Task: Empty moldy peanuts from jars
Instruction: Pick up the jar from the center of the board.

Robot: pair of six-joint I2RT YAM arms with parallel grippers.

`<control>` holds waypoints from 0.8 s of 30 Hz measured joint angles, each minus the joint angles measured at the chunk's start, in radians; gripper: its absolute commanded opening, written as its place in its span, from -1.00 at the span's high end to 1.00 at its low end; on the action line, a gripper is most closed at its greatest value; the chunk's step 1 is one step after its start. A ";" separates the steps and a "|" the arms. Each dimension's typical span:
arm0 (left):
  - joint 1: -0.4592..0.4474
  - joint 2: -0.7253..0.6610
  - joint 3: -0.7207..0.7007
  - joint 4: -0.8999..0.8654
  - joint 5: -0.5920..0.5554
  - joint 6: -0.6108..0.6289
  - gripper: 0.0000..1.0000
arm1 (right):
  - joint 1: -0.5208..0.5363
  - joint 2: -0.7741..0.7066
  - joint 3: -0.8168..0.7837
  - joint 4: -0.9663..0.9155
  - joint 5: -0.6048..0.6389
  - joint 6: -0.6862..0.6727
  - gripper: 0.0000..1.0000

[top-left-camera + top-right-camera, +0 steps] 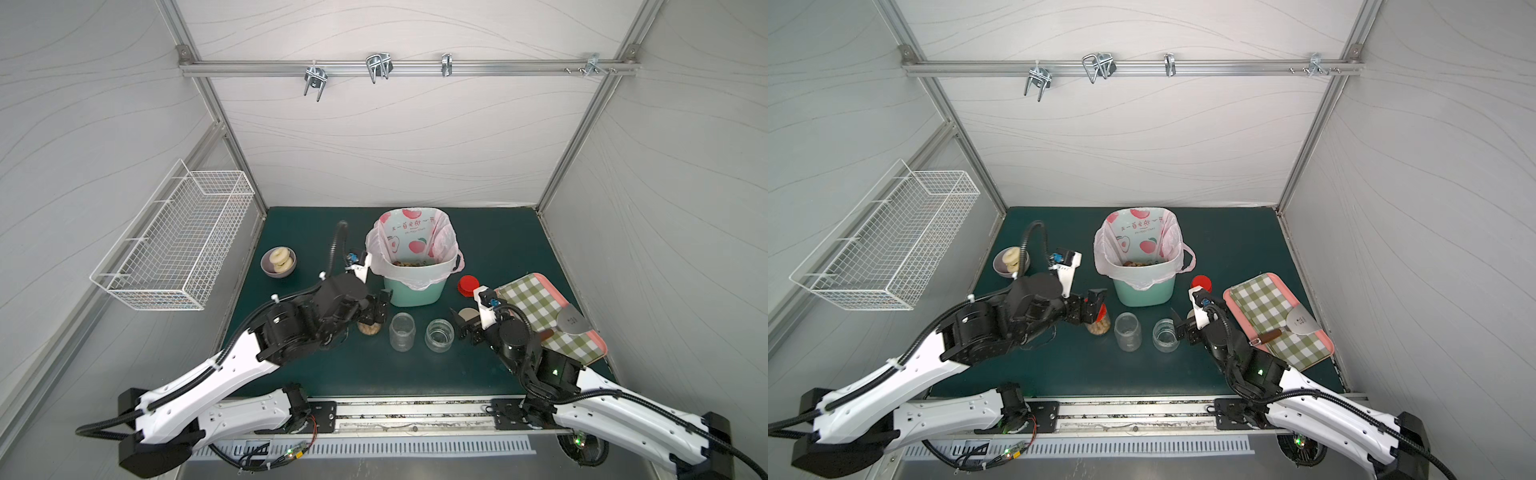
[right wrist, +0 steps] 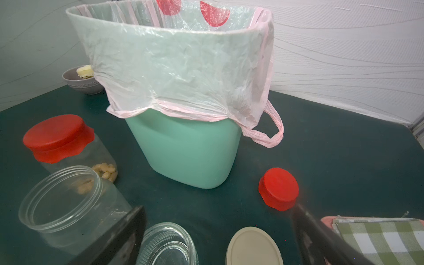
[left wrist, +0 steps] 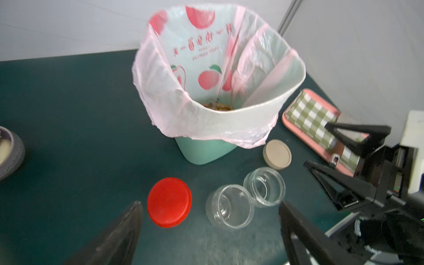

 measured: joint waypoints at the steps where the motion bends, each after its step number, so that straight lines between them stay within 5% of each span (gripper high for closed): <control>1: 0.003 -0.055 -0.050 0.030 -0.020 0.000 -0.96 | -0.006 0.005 0.003 -0.006 0.001 0.007 -0.98; 13: 0.145 -0.416 -0.363 0.143 -0.119 0.002 -0.97 | -0.053 0.103 0.109 -0.137 0.112 0.162 -0.98; 24: 0.426 -0.405 -0.474 0.195 0.093 -0.032 -0.97 | -0.084 0.098 0.291 -0.352 -0.035 0.247 -0.98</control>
